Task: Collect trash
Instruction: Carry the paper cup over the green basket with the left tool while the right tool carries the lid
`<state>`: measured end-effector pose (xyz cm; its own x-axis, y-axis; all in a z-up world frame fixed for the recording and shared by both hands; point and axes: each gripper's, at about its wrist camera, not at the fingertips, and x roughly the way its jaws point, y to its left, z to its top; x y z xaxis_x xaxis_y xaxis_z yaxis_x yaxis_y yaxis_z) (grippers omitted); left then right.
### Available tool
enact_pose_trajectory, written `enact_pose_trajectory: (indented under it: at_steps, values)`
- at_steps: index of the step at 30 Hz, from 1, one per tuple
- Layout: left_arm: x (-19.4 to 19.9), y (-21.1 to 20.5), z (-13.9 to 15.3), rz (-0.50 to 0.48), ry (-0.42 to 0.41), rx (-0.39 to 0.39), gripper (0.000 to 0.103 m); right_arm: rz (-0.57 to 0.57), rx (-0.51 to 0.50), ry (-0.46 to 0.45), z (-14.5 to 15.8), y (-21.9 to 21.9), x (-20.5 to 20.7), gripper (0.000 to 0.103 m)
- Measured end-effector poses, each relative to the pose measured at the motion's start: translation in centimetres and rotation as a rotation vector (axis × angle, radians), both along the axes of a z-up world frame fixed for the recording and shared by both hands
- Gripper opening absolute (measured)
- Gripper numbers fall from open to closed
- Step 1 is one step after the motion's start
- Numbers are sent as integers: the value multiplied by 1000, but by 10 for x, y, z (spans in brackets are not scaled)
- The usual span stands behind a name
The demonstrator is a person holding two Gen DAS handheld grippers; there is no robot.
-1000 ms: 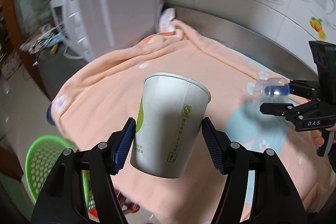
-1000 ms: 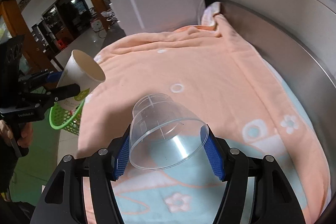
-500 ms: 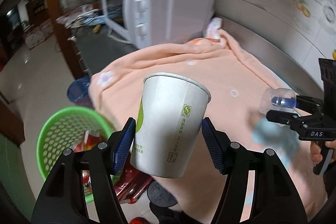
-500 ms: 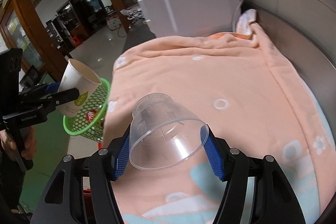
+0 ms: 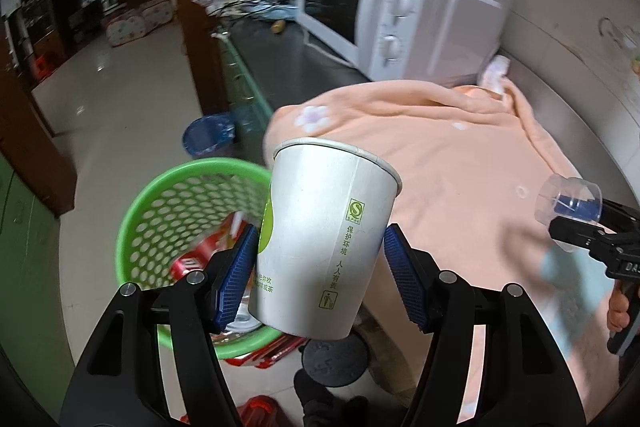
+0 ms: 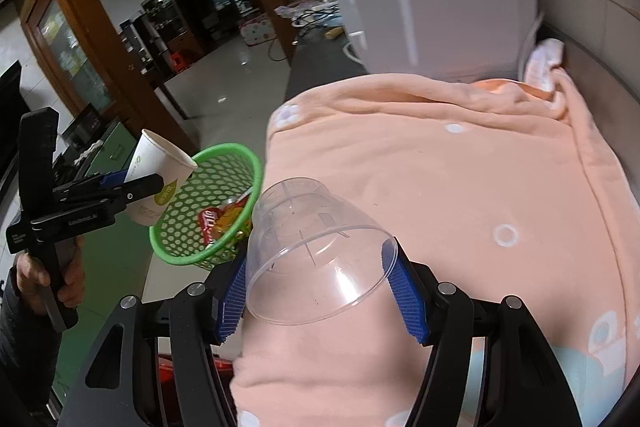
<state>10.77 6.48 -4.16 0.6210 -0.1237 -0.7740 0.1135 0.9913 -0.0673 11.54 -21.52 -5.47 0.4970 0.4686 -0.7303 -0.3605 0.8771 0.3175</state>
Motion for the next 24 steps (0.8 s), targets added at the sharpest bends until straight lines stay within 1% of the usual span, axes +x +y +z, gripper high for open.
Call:
enact_pose_trajectory:
  at_steps: [9, 24]
  values:
    - [3, 34, -10, 95, 24, 14, 64, 84, -13, 1, -2, 44, 17, 62]
    - [1, 74, -27, 203, 67, 27, 64, 194, -9, 8, -8, 106, 39, 62]
